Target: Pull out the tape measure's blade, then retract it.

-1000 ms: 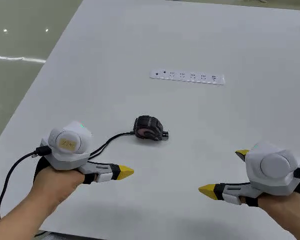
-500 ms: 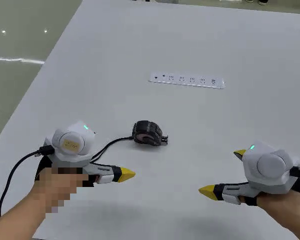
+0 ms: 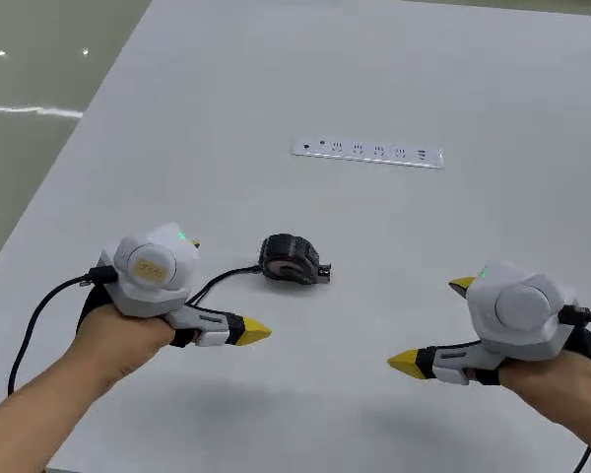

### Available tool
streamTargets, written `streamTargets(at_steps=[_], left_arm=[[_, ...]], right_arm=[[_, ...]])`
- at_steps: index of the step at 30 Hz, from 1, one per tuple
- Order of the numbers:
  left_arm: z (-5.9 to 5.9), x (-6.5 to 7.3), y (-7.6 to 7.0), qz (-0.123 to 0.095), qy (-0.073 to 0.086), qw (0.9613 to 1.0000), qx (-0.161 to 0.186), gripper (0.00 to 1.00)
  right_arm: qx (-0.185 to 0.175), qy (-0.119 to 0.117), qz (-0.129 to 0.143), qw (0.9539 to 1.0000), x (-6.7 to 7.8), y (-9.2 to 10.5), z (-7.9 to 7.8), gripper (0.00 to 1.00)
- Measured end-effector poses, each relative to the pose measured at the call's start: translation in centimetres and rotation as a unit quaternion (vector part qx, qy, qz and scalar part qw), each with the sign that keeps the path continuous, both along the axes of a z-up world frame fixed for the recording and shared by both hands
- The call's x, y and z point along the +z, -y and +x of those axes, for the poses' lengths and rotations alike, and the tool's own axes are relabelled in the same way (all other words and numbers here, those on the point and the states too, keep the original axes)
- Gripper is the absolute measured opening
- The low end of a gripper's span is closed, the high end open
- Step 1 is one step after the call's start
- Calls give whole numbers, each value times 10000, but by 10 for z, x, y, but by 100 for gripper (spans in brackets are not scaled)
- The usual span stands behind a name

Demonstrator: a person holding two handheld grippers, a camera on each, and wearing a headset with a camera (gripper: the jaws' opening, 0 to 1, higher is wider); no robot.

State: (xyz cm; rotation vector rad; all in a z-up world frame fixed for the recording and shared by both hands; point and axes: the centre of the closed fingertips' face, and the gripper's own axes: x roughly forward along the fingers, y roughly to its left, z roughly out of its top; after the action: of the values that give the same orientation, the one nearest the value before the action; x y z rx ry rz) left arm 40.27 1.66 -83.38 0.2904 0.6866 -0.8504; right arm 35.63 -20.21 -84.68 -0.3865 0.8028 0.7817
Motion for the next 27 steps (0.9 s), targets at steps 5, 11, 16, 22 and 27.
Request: streamTargets(at_steps=[5,11,16,22,27], left_arm=[[2,0,2,7,27,10000,-81,97],[12,3,12,47,146,9989,-442,92],[19,-1,23,141,181,9964,-819,91],[22,-8,29,311,163,9934,-1090,88],[27,-13,35,370,152,9911,-1273,85]], right_arm=[[50,-2,-37,10000,-1,-1,1,87],[378,-9,-220,9990,-9,-7,10,86],[717,-4,-379,9967,-17,-13,22,84],[974,-2,-465,9942,-22,-18,29,81],[1140,74,-492,9922,-24,-25,35,79]])
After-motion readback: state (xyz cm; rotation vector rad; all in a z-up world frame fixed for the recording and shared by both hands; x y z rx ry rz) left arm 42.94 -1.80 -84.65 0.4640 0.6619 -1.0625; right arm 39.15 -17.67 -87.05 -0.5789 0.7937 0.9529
